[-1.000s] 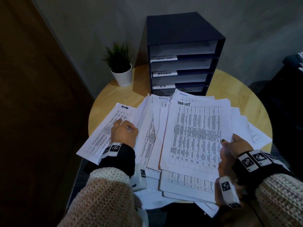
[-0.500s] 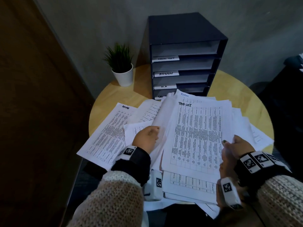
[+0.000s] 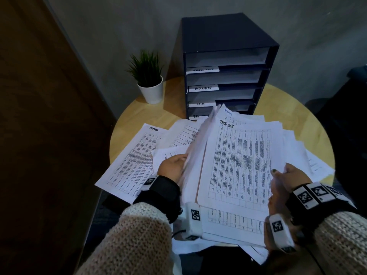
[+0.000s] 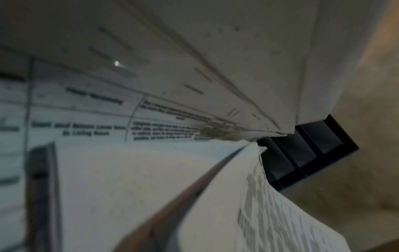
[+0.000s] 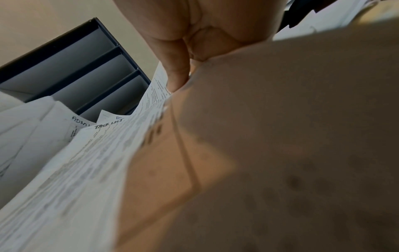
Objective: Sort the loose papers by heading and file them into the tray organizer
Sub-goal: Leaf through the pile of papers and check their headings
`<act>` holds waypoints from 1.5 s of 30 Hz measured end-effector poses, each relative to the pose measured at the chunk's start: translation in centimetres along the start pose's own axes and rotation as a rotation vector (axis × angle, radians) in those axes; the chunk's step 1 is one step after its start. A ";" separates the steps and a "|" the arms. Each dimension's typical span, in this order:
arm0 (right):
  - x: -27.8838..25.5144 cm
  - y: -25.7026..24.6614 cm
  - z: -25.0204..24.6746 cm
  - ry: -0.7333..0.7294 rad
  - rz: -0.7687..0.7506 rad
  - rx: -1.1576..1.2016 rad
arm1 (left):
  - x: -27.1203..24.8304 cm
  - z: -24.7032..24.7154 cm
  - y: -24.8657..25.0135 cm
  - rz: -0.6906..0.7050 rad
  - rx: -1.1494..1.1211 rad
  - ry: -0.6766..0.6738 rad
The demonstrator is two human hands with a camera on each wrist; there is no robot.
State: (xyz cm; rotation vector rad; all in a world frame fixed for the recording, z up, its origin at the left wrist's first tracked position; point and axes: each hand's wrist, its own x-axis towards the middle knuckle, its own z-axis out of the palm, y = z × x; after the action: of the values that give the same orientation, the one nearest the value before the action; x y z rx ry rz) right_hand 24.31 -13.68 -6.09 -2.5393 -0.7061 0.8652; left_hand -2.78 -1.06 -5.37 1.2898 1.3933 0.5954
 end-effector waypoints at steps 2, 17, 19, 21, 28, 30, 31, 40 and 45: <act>0.0 0.0 0.0 -0.002 0.000 0.010 | -0.7 0.9 0.2 0.000 0.008 -0.083; 0.3 0.4 0.2 0.026 -0.026 0.010 | -0.8 0.6 1.4 -0.152 -0.120 -0.055; 0.3 0.5 0.3 0.022 -0.025 0.037 | -1.1 0.2 1.7 -0.168 -0.284 -0.076; 0.4 0.6 0.3 0.031 -0.039 0.058 | -1.4 -0.2 2.2 -0.199 -0.384 -0.122; 0.5 0.5 0.3 0.025 -0.039 0.058 | -0.3 0.1 2.2 -0.173 -0.275 -0.145; 0.7 0.7 0.3 0.028 -0.034 0.048 | -0.8 -0.1 2.5 -0.165 -0.212 -0.152; 0.7 0.7 0.4 0.030 -0.030 0.049 | -0.7 -0.1 2.4 -0.172 -0.200 -0.132; 0.8 0.8 0.4 0.066 -0.025 0.061 | -1.4 1.6 3.6 0.198 0.156 -0.118; 0.7 0.8 0.3 0.077 -0.023 0.094 | -0.9 0.3 3.9 0.276 0.197 -0.086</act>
State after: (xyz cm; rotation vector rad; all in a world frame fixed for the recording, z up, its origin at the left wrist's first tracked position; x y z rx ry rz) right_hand 24.89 -13.93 -7.02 -2.4619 -0.6540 0.7698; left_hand -1.25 -0.83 -1.71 1.6638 1.2351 0.5900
